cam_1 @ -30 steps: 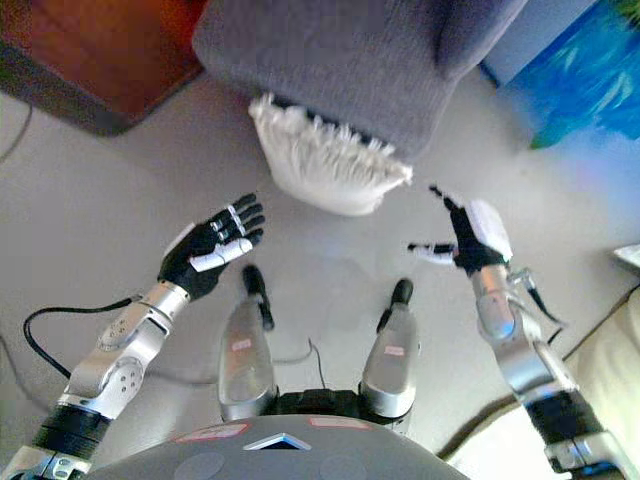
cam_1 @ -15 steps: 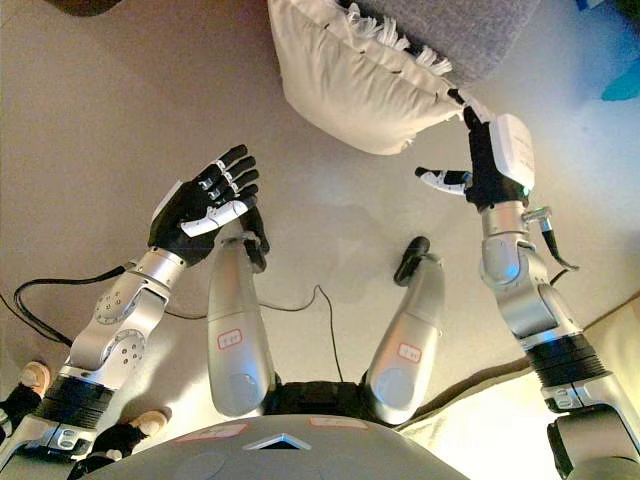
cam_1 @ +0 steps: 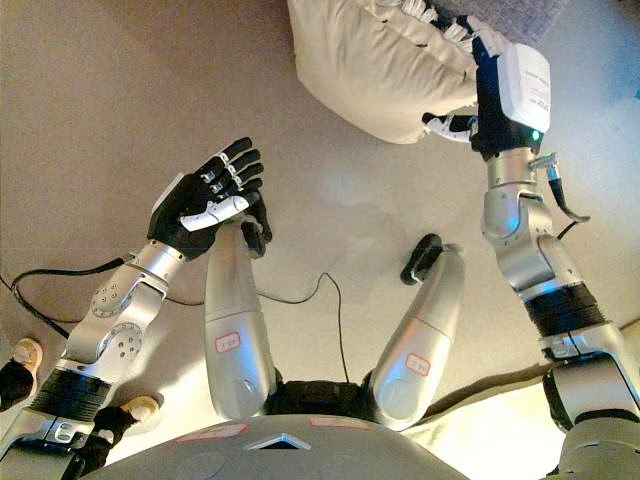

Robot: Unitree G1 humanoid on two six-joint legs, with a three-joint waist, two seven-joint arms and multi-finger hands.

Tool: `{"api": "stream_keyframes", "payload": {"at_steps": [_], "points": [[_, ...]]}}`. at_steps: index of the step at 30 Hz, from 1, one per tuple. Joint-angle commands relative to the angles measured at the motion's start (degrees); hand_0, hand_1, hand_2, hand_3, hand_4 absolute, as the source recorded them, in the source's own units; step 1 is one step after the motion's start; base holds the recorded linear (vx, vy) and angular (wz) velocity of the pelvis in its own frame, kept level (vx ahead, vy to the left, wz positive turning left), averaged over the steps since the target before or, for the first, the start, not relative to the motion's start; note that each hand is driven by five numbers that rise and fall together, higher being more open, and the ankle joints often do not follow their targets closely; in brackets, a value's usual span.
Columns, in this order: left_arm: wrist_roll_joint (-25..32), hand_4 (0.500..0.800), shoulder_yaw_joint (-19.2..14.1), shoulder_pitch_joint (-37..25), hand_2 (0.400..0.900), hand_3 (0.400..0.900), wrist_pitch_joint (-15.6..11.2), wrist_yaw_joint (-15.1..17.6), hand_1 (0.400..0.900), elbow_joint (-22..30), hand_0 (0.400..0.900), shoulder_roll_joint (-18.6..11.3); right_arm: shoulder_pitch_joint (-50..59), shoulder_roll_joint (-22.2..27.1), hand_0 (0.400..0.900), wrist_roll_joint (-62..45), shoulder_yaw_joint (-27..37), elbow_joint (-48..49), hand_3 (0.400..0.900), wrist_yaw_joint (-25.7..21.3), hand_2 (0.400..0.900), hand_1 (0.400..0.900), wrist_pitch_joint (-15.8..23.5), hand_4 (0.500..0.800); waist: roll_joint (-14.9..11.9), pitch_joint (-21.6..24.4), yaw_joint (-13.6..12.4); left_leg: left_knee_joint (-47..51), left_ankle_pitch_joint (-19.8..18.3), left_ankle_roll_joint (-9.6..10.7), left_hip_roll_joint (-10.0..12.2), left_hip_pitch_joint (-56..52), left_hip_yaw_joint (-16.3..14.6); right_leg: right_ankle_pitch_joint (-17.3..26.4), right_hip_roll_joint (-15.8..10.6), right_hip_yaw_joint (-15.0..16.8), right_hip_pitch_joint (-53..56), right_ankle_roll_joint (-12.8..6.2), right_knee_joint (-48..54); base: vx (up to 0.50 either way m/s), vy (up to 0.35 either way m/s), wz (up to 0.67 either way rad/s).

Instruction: Pick up the pillow and put it on the sofa.

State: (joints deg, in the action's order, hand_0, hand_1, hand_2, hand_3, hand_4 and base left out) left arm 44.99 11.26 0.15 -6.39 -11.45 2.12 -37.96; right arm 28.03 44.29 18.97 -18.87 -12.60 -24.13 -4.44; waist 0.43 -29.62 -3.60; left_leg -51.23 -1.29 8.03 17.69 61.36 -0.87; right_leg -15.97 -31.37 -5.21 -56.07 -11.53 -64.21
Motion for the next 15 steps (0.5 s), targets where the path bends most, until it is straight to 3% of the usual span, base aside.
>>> {"api": "stream_keyframes", "payload": {"at_steps": [1,5,15], "points": [[2.4,0.8,0.3,-1.6,0.9,0.9,-3.6,-3.3,0.9,3.6,0.9,-0.8,8.0,3.2,0.9,3.4,1.4,-3.0,0.9,-3.7,0.9,0.9,1.0,0.8,2.1,1.3,-2.3,-14.5,-18.4,1.5,4.4,-3.2,7.5,3.9,-0.6,3.0,-7.6,-0.33,-2.2,0.01,-0.027,0.15],[3.3,0.8,0.6,-2.0,0.9,0.9,-3.7,-3.6,0.9,3.8,0.9,-1.0,12.8,3.0,0.9,1.8,-1.5,-8.3,0.9,-3.1,0.9,0.9,-0.1,0.8,2.6,1.2,-3.2,-19.5,-19.8,1.2,3.4,-0.4,9.8,1.5,-0.6,4.2,-10.9,0.32,-7.2,-0.01,-0.013,0.09],[4.2,0.8,1.7,-3.3,0.9,0.9,-2.6,-3.9,0.9,3.6,0.9,-0.7,21.2,2.3,0.9,-1.8,-6.3,-17.4,0.9,-1.2,0.9,0.9,-3.3,0.8,3.6,0.9,-4.7,-26.1,-21.6,0.6,1.4,2.0,11.9,-1.7,-0.3,6.0,-14.0,1.53,-13.8,0.0,-0.009,0.05]]}}
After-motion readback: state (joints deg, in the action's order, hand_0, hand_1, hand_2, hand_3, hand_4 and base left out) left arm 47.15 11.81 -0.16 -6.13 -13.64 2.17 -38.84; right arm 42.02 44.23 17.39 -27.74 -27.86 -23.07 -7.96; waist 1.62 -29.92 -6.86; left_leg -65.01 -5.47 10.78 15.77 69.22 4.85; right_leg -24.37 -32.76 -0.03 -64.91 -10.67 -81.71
